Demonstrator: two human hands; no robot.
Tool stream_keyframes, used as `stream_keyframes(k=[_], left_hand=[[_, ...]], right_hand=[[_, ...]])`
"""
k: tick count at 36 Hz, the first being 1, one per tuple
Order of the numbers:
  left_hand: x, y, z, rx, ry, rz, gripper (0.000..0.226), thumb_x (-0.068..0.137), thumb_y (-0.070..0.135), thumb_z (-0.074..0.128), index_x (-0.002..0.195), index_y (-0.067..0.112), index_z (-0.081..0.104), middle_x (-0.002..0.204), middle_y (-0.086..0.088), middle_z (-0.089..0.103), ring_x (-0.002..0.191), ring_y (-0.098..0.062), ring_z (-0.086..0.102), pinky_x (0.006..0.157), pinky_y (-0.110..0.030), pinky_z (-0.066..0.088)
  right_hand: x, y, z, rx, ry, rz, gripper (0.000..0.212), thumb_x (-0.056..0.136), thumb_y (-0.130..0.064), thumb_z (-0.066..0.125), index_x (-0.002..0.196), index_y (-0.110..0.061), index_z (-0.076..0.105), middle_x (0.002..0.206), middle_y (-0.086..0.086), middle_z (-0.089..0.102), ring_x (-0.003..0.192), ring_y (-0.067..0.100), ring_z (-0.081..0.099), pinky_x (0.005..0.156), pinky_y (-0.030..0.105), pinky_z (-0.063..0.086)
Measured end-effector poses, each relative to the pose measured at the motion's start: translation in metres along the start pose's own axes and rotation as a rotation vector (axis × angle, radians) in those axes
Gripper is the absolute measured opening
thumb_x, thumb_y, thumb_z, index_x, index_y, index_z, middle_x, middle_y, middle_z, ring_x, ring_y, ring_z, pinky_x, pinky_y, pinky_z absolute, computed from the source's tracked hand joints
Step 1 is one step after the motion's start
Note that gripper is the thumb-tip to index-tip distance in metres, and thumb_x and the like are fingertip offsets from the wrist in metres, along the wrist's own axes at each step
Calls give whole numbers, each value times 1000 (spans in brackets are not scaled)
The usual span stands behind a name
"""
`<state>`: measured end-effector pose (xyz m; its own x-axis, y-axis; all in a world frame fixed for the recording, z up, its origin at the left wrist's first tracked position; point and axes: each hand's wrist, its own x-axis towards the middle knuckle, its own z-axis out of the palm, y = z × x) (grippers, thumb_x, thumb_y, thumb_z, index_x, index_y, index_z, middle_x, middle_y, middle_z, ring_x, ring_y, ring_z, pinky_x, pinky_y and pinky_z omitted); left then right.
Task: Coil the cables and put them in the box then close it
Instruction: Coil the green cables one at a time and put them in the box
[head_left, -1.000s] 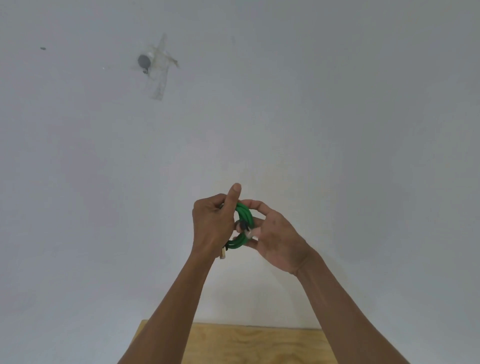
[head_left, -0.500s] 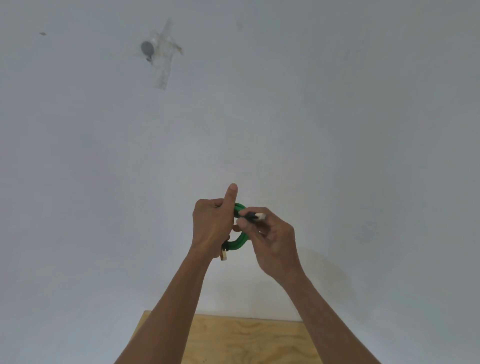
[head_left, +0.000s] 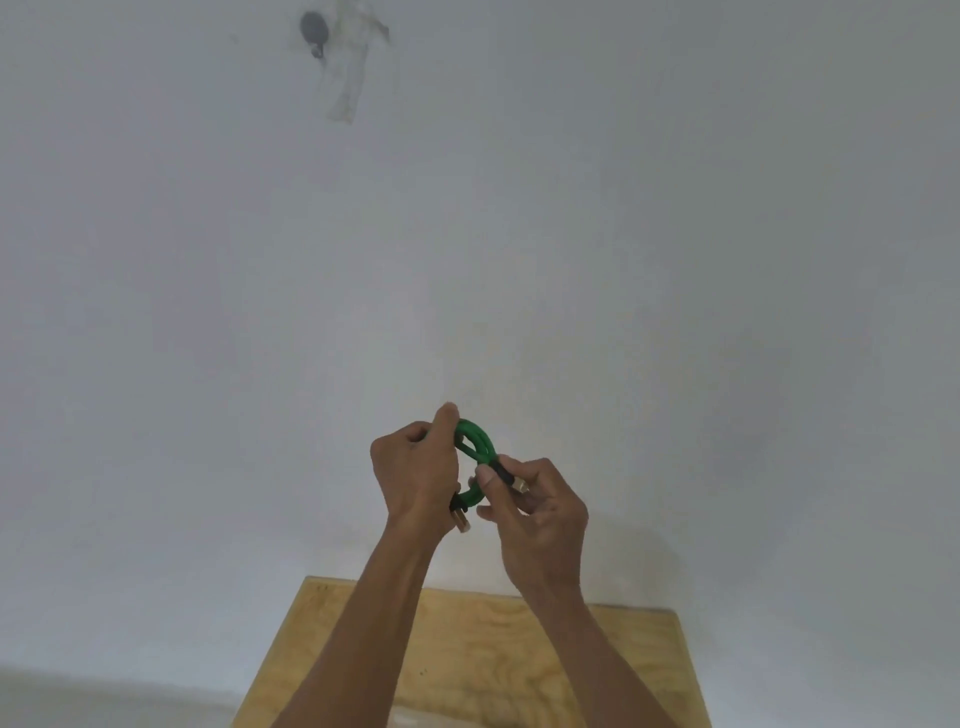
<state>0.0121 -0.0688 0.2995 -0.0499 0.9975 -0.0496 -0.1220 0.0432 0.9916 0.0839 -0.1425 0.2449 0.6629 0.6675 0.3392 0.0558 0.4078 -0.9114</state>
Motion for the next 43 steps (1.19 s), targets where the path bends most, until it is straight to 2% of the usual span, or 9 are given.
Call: stream_keyframes(k=[3, 8, 16, 22, 27, 30, 37, 41, 43], left_hand=[[-3, -9, -4, -47, 38, -61, 44, 80, 26, 71, 54, -3, 51, 50, -3, 23, 53, -26, 24, 48, -32, 32], [-7, -29, -17, -61, 63, -176, 57, 85, 31, 72, 37, 16, 44, 51, -5, 29, 52, -25, 30, 45, -29, 36], [-16, -59, -45, 13, 25, -178, 50, 95, 43, 56, 63, 5, 62, 57, -8, 56, 42, -21, 51, 51, -30, 46], [-23, -83, -72, 64, 1, -150, 50, 102, 45, 45, 72, 15, 70, 73, -12, 72, 63, -29, 71, 48, -25, 51], [-25, -106, -97, 86, -79, -170, 49, 104, 48, 39, 85, 20, 74, 77, -7, 76, 60, -24, 73, 51, -30, 51], [-28, -124, -111, 120, -109, -185, 49, 104, 48, 40, 87, 18, 75, 79, -5, 76, 70, -23, 73, 51, -33, 52], [-41, -175, -135, 275, -250, -60, 42, 106, 44, 33, 105, 26, 71, 86, 2, 75, 85, -13, 72, 75, -43, 60], [-47, -203, -145, 409, -344, -34, 41, 105, 49, 34, 114, 32, 70, 93, 6, 75, 91, -9, 69, 76, -35, 56], [-51, -215, -150, 475, -397, -5, 41, 105, 48, 36, 118, 30, 69, 96, 5, 74, 89, -12, 67, 72, -24, 51]], right_hand=[[-10, 7, 4, 76, 62, 53, 15, 79, -1, 78, 91, -10, 73, 87, 9, 76, 82, 30, 75, 67, 46, 63], [-28, 20, 7, -2, 108, 57, 25, 76, 2, 79, 95, -14, 76, 84, 4, 78, 79, 24, 76, 68, 40, 63], [-59, 39, 14, -173, 139, 87, 28, 80, -1, 79, 93, -25, 75, 83, 1, 77, 72, 16, 75, 64, 34, 63], [-82, 59, 21, -271, 160, 114, 25, 81, -5, 79, 99, -22, 77, 90, 1, 77, 76, 17, 75, 69, 41, 63], [-104, 74, 22, -344, 146, 137, 23, 81, -7, 80, 100, -20, 77, 92, -8, 75, 79, 14, 74, 71, 44, 62], [-119, 83, 22, -364, 139, 183, 25, 81, -5, 79, 101, -20, 77, 93, -8, 75, 82, 15, 74, 73, 44, 62], [-151, 101, 6, -475, 143, 243, 27, 82, -1, 77, 103, -18, 77, 97, -6, 75, 83, 12, 73, 77, 42, 62], [-162, 111, -12, -565, 111, 293, 26, 80, -2, 78, 102, -16, 77, 96, -5, 75, 82, 9, 73, 79, 35, 61], [-166, 114, -23, -625, 69, 305, 26, 80, -2, 78, 102, -16, 77, 94, -5, 75, 81, 8, 72, 79, 29, 60]])
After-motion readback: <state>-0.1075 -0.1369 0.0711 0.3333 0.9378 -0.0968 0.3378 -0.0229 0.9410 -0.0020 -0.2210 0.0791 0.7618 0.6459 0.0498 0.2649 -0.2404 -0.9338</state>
